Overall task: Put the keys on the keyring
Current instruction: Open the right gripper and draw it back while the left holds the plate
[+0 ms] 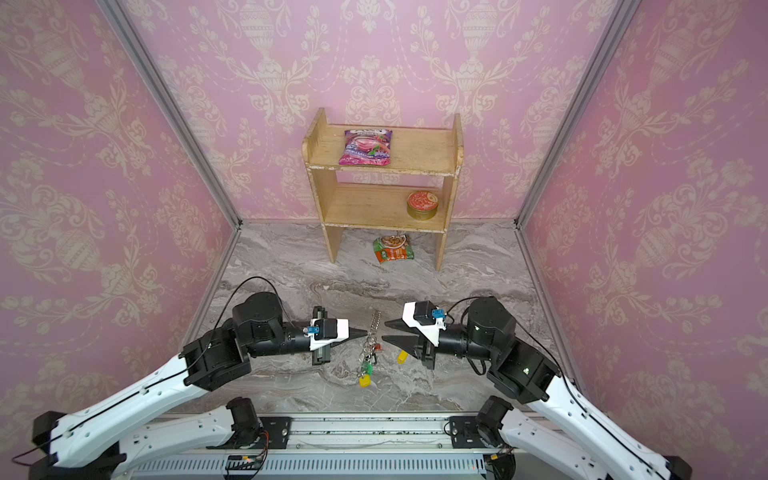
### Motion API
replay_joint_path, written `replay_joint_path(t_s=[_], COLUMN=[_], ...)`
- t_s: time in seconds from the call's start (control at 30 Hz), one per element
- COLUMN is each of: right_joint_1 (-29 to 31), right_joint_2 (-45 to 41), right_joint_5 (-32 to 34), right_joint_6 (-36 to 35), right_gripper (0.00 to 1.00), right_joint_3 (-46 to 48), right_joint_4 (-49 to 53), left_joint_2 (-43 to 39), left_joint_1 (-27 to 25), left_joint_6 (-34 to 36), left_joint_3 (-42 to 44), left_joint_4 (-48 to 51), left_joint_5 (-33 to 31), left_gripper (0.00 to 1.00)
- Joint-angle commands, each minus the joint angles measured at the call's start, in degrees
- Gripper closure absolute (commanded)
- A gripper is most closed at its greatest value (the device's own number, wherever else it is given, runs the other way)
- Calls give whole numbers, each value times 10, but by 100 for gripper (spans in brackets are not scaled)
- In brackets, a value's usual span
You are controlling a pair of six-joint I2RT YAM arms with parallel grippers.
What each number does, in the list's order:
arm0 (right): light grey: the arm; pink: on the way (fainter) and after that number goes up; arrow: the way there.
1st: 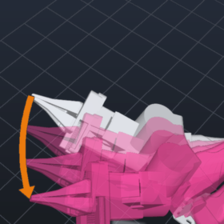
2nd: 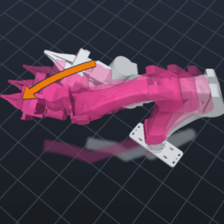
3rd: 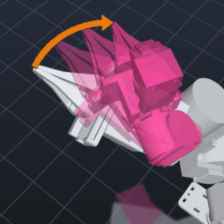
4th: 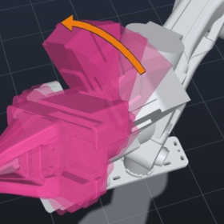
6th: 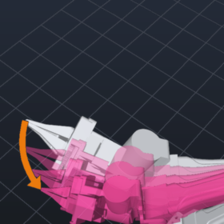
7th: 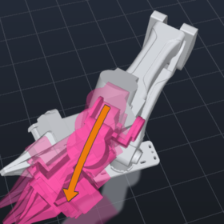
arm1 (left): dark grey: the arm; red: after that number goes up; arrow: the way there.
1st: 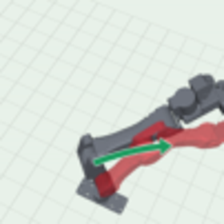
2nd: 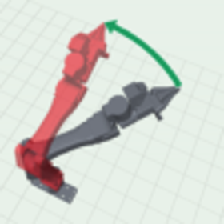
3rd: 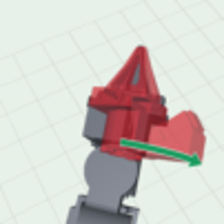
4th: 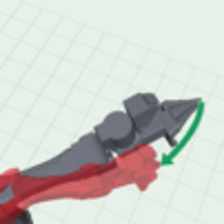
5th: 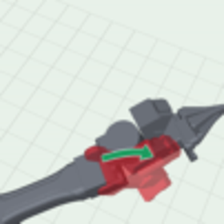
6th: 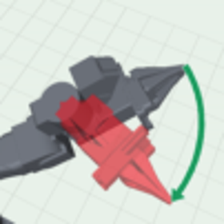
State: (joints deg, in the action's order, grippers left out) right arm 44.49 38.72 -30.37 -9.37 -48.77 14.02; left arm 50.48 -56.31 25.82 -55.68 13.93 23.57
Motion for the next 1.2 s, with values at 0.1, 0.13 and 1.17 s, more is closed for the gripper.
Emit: replay_joint_path(t_s=[0.1, 0.13, 1.17], right_joint_1=[0, 0, 0], right_joint_2=[-10, -9, -14], right_joint_5=[40, 41, 72], right_joint_6=[-59, -63, -81], right_gripper=[67, 67, 62], right_joint_3=[-20, -20, -22], right_joint_4=[57, 58, 51], left_joint_2=[-19, -19, -17], left_joint_1=[-5, -6, -6], left_joint_6=[102, 108, 128], left_joint_3=[12, 14, -5], left_joint_4=[-60, -62, -63], left_joint_5=[-22, -21, -4], left_gripper=[100, 100, 100])
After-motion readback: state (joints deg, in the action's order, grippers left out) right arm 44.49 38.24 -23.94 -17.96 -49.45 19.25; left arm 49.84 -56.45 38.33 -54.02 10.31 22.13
